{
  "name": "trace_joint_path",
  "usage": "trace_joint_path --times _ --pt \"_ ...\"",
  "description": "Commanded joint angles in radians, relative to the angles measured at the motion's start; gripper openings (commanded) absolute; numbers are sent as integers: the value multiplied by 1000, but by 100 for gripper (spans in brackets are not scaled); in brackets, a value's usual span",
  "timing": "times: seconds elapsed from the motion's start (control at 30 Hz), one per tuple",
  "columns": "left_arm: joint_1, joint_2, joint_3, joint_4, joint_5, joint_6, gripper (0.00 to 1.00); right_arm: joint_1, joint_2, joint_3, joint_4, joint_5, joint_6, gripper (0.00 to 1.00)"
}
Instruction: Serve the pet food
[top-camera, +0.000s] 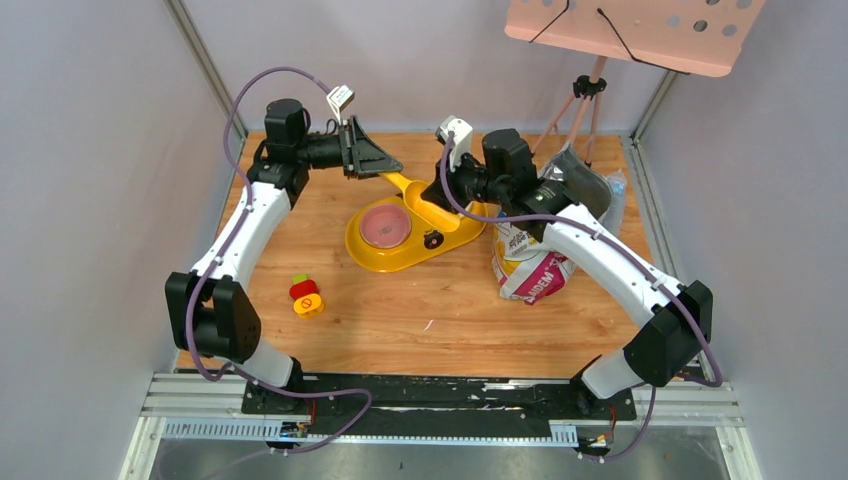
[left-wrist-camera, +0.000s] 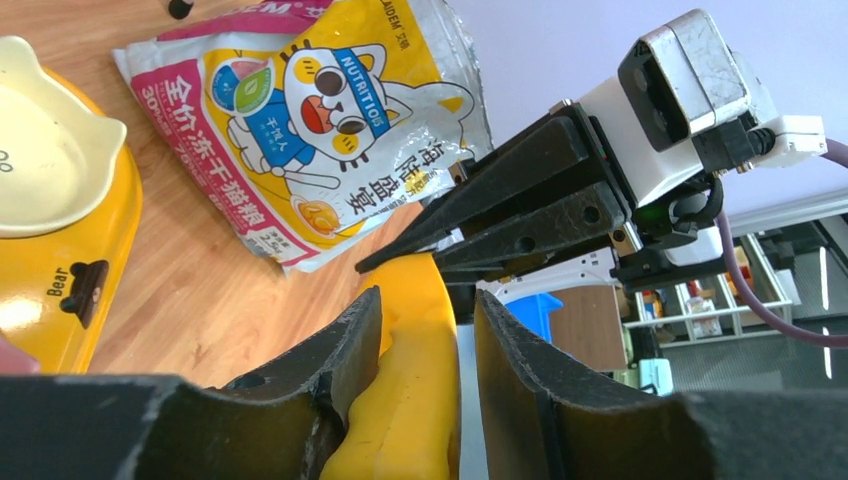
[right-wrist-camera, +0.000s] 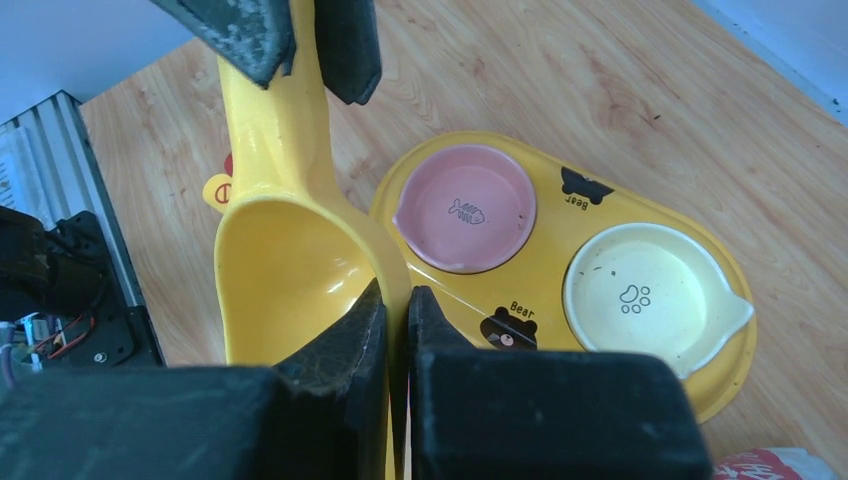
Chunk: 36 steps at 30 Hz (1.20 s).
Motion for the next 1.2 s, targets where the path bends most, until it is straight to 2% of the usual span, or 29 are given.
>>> trace_joint_path --times 0.0,0.03,0.1,0.27,0.33,0.53,0.6,0.67,0.7,0.73,0.77,0.87,0.9,0.97,1.07,1.17 --pt "-9 -1 36 11 56 -6 51 4 -9 29 47 64 -19 0" --pt "-9 -3 36 8 65 -7 57 3 -12 26 47 78 -21 0" --pt "-8 -9 37 7 75 -9 61 3 -17 23 47 79 -33 0" --pt "-8 -14 32 9 95 -9 62 3 -22 15 47 75 -33 0" --pt "-8 -14 30 9 99 -7 59 3 -20 10 46 64 -32 0" --pt "-9 -6 37 4 111 9 38 3 -18 4 46 61 -19 0" --pt "-10 -5 38 -5 118 18 27 3 -18 0 47 60 -19 0" --pt "-14 -3 38 -24 123 46 7 3 -16 0 39 55 -22 0" --pt "-15 -3 39 -33 120 58 3 2 -15 3 26 52 -30 0" --pt "-15 -5 39 -50 112 70 0 3 -16 13 1 39 -48 6" --pt "-15 -6 40 -57 110 76 0 -1 -23 24 -36 10 -83 16" --pt "-16 -22 39 -107 96 129 0 -42 -91 62 -154 -86 -154 54" --pt "-15 -25 38 -119 92 143 0 -64 -114 86 -207 -101 -159 62" --pt "-15 -40 26 -144 81 173 0 -126 -145 153 -349 -131 -148 68" --pt "-15 -63 11 -150 62 205 0 -266 -179 247 -488 -104 -84 69" --pt "-15 -68 29 -215 34 264 0 -419 -189 332 -595 60 -12 71"
